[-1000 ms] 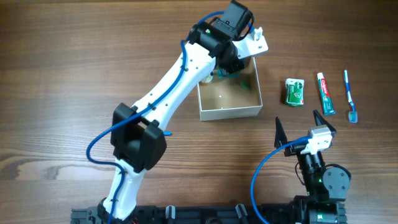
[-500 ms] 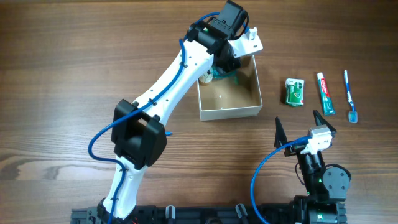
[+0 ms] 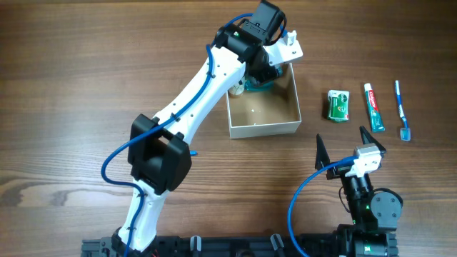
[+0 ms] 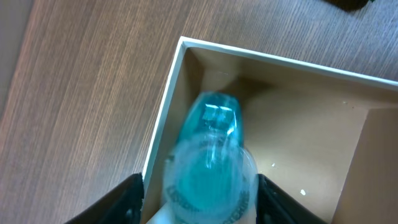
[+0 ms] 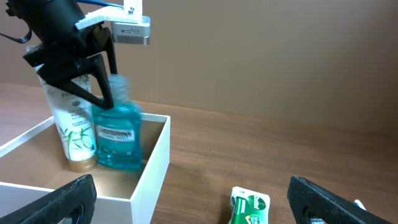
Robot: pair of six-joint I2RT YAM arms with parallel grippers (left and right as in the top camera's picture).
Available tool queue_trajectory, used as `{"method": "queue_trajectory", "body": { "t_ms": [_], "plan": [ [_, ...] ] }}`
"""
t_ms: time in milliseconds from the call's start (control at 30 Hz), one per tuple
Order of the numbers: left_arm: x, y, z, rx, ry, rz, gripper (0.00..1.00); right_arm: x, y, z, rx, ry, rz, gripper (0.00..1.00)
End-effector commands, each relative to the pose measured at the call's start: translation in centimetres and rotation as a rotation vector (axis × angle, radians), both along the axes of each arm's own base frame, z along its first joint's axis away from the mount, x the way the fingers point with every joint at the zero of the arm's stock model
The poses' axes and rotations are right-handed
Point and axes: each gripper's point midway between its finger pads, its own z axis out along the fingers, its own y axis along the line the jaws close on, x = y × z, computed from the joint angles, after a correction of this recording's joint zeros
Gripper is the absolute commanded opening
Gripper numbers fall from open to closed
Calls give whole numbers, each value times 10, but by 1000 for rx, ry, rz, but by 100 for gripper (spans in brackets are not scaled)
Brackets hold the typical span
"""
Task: Pack container
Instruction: 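Open the left gripper and raise it away from the bottle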
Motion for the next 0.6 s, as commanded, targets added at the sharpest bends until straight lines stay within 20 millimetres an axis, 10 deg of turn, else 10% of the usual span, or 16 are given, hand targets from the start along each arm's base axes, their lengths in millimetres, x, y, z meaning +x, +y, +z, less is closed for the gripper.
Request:
{"method": "queue_trajectory", "body": {
  "t_ms": [0,567],
  "plan": [
    [0,-4,11,-28,-13,-19,59,0,-2,2,7,-7,-11,100],
    [14,-14,25,-79,-86,-19,56,0,-2,2,7,-7,-11,100]
  ]
}}
